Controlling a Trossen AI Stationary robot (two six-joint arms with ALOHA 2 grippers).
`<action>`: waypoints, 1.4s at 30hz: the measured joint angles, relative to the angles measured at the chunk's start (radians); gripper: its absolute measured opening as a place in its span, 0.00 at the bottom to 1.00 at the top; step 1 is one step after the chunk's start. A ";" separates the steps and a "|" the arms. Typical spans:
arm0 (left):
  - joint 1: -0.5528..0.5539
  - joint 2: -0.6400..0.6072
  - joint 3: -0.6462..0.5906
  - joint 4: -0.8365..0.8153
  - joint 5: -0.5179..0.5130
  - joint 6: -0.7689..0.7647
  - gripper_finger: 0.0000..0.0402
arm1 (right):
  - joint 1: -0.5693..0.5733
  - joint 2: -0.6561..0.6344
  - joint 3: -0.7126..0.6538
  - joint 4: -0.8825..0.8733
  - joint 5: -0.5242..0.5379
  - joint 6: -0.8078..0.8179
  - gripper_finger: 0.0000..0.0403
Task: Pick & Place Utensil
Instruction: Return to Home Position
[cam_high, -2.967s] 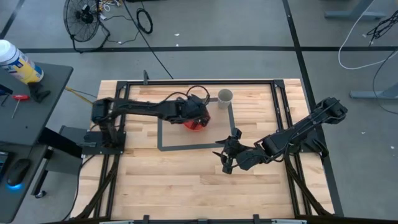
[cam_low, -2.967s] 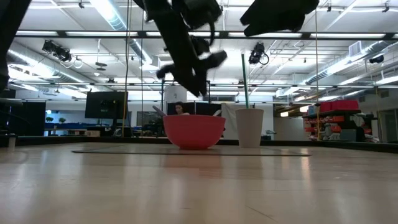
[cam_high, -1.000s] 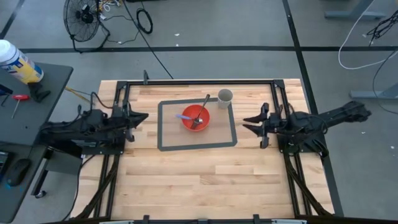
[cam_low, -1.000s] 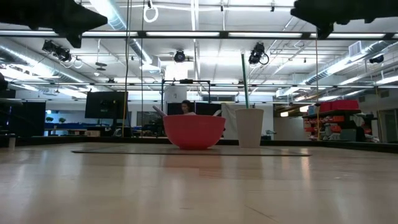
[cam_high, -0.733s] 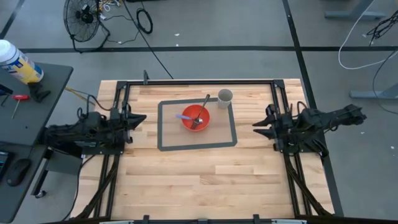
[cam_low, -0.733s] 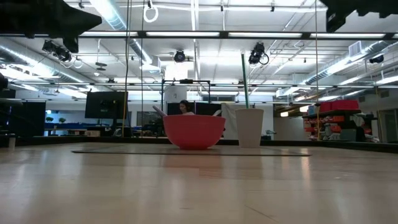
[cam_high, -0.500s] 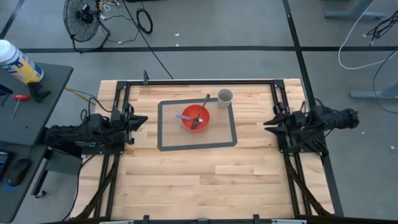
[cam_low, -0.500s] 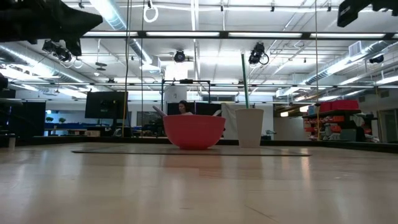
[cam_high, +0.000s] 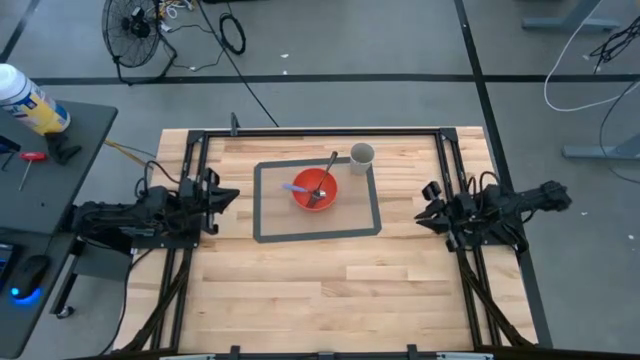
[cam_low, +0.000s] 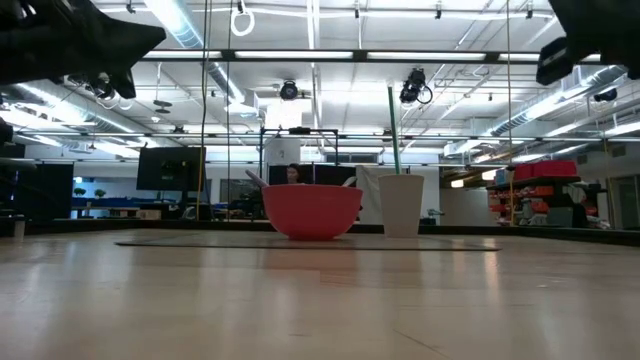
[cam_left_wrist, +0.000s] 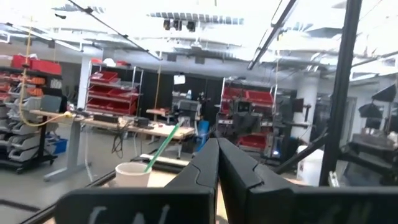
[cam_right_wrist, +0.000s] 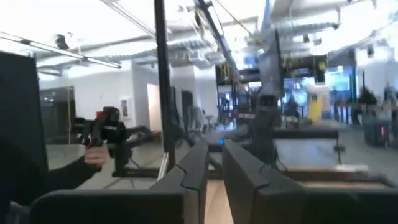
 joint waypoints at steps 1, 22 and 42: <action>0.000 0.001 0.000 -0.006 -0.005 0.002 0.03 | -0.009 0.004 0.012 -0.022 0.006 0.022 0.12; 0.001 0.002 0.000 -0.189 -0.019 0.084 0.03 | -0.234 0.012 0.001 -0.167 -0.122 0.005 0.01; 0.001 0.021 -0.001 -0.285 -0.024 -0.122 0.03 | -0.234 0.013 0.001 -0.172 -0.013 -0.024 0.05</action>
